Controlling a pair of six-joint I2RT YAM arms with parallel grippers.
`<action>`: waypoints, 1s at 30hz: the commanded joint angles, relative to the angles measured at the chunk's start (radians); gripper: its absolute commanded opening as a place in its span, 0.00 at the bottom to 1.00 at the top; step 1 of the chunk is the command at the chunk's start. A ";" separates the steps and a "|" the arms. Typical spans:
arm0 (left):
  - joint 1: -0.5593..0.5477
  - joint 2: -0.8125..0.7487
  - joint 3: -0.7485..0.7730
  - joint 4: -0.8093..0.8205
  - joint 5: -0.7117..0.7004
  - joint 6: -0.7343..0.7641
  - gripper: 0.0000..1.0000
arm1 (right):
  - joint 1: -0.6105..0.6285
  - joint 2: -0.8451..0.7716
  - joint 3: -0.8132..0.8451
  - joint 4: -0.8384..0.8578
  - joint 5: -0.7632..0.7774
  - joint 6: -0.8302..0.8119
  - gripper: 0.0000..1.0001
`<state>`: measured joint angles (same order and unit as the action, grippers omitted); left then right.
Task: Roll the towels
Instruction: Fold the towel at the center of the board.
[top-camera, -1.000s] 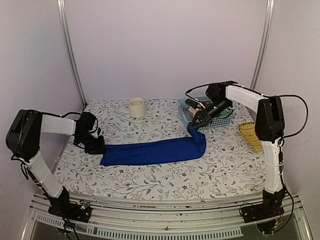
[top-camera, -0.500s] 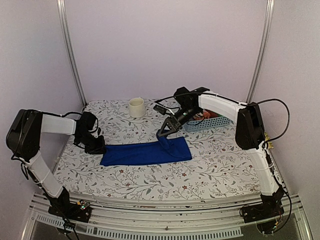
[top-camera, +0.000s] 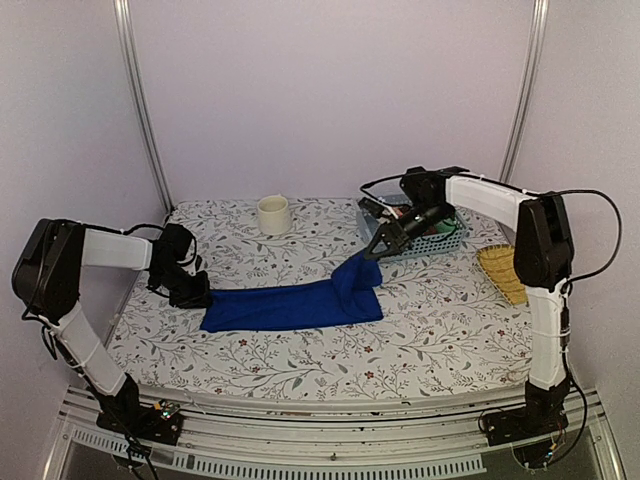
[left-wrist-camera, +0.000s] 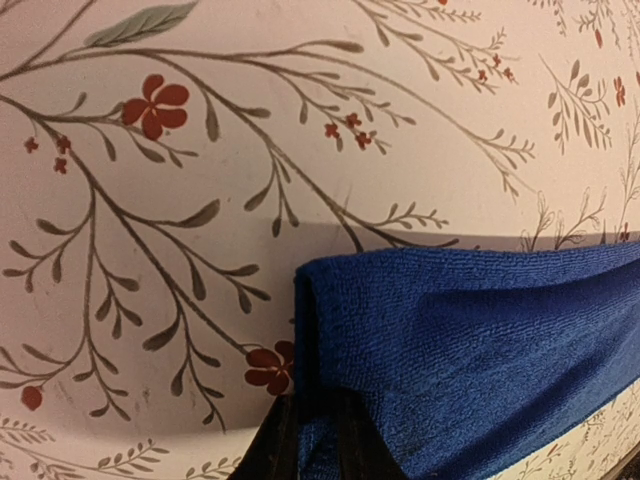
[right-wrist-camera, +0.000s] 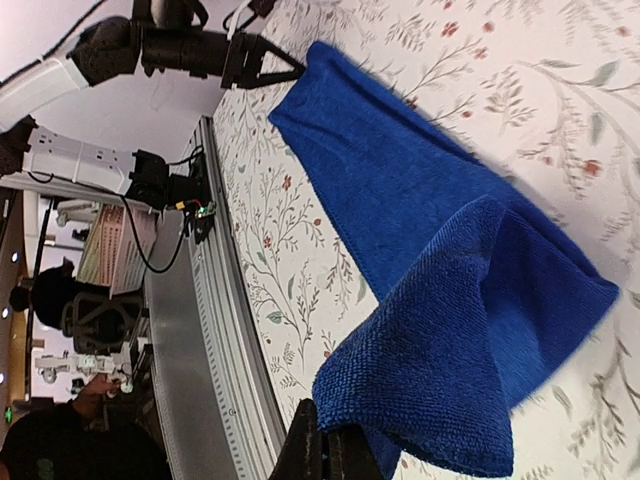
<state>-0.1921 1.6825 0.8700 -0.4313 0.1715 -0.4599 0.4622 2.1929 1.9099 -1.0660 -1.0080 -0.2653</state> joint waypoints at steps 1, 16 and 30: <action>-0.027 0.059 -0.046 -0.090 0.005 0.011 0.17 | -0.119 -0.173 -0.097 -0.047 0.045 -0.088 0.02; -0.059 0.077 -0.022 -0.099 0.035 0.002 0.17 | -0.550 -0.272 -0.208 -0.208 0.330 -0.275 0.02; -0.251 0.153 0.080 -0.050 0.099 -0.091 0.17 | -0.709 -0.226 -0.065 -0.279 0.433 -0.329 0.03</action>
<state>-0.3954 1.7676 0.9585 -0.4171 0.2550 -0.5137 -0.2417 1.9537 1.7969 -1.3163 -0.5995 -0.5690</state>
